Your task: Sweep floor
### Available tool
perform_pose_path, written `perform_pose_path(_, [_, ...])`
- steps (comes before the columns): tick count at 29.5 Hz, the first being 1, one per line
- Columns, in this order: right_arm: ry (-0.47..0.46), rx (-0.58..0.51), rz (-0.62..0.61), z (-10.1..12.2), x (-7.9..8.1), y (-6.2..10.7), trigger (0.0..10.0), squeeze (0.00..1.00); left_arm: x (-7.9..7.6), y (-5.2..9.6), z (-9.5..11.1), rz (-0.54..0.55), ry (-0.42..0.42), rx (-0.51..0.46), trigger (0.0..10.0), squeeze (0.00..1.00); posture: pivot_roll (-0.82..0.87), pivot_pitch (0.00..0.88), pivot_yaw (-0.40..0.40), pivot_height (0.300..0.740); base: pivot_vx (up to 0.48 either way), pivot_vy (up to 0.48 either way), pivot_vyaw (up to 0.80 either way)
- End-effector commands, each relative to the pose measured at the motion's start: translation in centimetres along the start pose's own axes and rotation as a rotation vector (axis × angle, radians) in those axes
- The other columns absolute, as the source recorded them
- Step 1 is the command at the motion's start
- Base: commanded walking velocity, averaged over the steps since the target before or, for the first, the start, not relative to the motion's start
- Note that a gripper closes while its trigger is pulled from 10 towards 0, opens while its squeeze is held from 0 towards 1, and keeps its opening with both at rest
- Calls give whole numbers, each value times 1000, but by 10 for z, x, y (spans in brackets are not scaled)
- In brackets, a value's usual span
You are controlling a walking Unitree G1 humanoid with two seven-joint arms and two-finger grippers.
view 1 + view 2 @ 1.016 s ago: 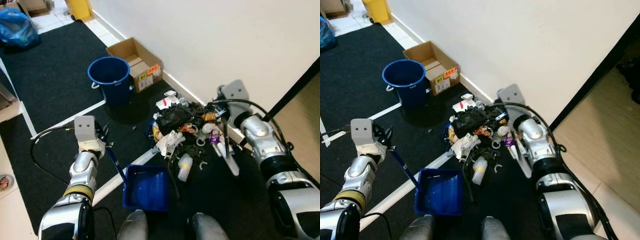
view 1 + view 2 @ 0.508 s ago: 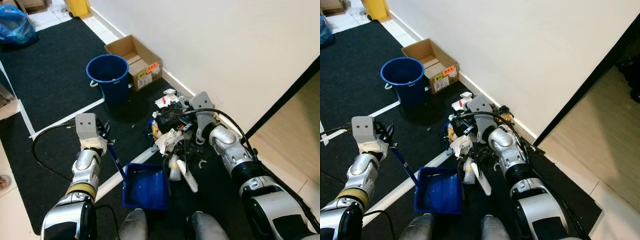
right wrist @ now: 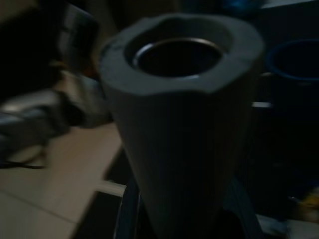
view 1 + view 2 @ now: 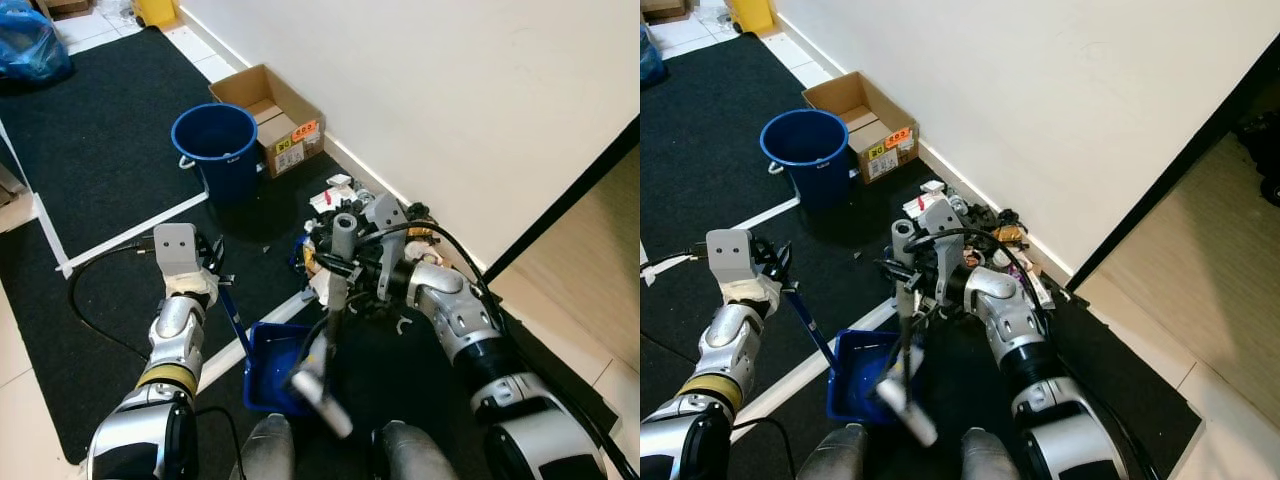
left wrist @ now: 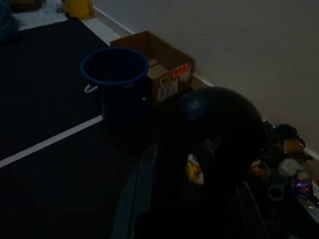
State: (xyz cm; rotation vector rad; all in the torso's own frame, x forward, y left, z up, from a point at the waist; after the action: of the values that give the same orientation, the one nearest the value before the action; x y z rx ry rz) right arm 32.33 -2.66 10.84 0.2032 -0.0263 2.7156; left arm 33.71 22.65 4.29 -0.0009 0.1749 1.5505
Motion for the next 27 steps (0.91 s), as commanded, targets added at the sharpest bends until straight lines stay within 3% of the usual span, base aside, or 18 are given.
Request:
perform_pose_path(1, [-10, -70, 28, 15, 2, 1, 10000, 0, -23, -1, -13, -63, 78, 39, 10000, 0, 103, 118, -87, 740, 0, 0, 0])
perform_pose_path(9, [91, 38, -8, 12, -13, 30, 10000, 0, -27, -1, -14, -71, 80, 42, 10000, 0, 99, 114, -83, 740, 0, 0, 0])
perform_pose_path(12, [172, 96, -142, 20, -37, 52, 10000, 0, -27, -1, -15, -74, 80, 44, 10000, 0, 95, 114, -80, 740, 0, 0, 0])
perform_pose_path(16, [231, 104, -267, 30, -54, 63, 10000, 0, -28, -1, -15, -75, 80, 45, 10000, 0, 94, 114, -79, 740, 0, 0, 0])
perform_pose_path(19, [216, 25, -332, 44, -63, 69, 10000, 0, -28, -1, -15, -77, 79, 47, 10000, 0, 92, 112, -78, 740, 0, 0, 0])
perform_pose_path(21, [148, -103, -360, 61, -67, 76, 10000, 0, -29, -1, -16, -82, 79, 50, 10000, 0, 92, 111, -74, 740, 0, 0, 0])
perform_pose_path(22, [148, -103, -360, 61, -67, 76, 10000, 0, -29, -1, -16, -82, 79, 50, 10000, 0, 92, 111, -74, 740, 0, 0, 0])
perform_pose_path(27, [-29, -294, -364, 79, -71, 86, 10000, 0, -33, -1, -18, -97, 72, 61, 10000, 0, 94, 109, -70, 740, 0, 0, 0])
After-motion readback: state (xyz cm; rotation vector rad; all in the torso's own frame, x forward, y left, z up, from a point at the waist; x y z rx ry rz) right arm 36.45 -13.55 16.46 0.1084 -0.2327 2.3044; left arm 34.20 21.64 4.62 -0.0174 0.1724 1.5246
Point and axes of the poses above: a point about 5 cm out from each wrist's last joint towards the gripper, its own y axis pointing back from the gripper into the wrist, its own z axis along the axis of the wrist's last joint, x = y × z, the point moved 3 cm from there along -y, pointing out of the wrist towards the gripper, and after that the axes turned 3 degrees about y, right-handed, at the moved point
